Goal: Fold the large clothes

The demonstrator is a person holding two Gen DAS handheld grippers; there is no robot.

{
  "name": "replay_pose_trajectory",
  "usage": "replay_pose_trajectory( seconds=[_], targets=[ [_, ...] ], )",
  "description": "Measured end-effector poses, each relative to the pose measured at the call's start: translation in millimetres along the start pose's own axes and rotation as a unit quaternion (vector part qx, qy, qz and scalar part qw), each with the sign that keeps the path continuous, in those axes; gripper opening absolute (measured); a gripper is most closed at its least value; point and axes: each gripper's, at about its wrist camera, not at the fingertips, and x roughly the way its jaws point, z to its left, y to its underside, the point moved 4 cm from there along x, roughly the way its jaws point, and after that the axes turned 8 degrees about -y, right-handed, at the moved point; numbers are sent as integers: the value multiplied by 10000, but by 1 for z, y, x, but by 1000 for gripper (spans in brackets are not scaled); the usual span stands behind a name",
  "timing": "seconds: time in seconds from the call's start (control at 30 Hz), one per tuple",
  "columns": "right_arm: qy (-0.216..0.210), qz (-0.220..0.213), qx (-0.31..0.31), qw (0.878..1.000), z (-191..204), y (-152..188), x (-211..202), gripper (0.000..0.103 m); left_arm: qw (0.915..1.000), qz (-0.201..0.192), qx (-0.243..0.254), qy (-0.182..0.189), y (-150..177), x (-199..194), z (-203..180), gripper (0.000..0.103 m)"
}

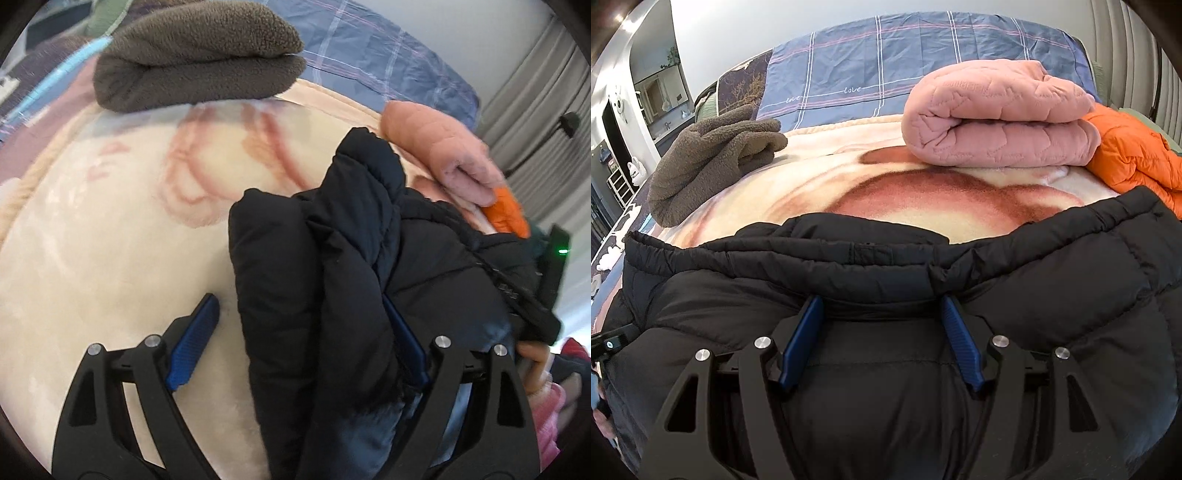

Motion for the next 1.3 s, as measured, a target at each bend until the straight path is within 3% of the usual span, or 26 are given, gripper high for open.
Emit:
replay_pose_trajectory(
  seconds=[0.27,0.47,0.53,0.57,0.6,0.7,0.77,0.93,1.03,1.2,1.3],
  targets=[
    [-7,-8,9,10000,0,0,0,67,9934,110,372,1083,9,9,7,89],
    [-1,-3,4,10000,0,0,0,67,9934,-66,473,1039,13,6,0,87],
    [-6,-2,5,10000,0,0,0,67,9930,-119,494,1064,14,1,-2,72],
    [-7,-4,6,10000,-1,0,0,67,9897,-84,474,1351,14,-3,-6,52],
    [-5,9,0,10000,0,0,0,67,9886,-61,420,1448,14,-5,-9,45],
    [-8,7,12,10000,0,0,0,67,9901,-152,479,1309,10,-12,-21,27],
    [-24,4,27,10000,-1,0,0,67,9899,-225,416,1336,5,-24,-26,23],
    [-73,11,79,9999,-2,-1,-1,67,9863,-520,597,1445,-19,-63,-56,21],
    [-104,23,94,9999,-2,-2,-1,68,9854,-553,952,1299,-29,-79,-83,21],
    [-128,38,93,9999,-2,-2,-1,68,9815,-375,1603,976,-39,-98,-140,21],
    [-112,63,75,9999,-1,-2,-1,68,9815,-21,1798,653,-41,-99,-172,21]
  ],
)
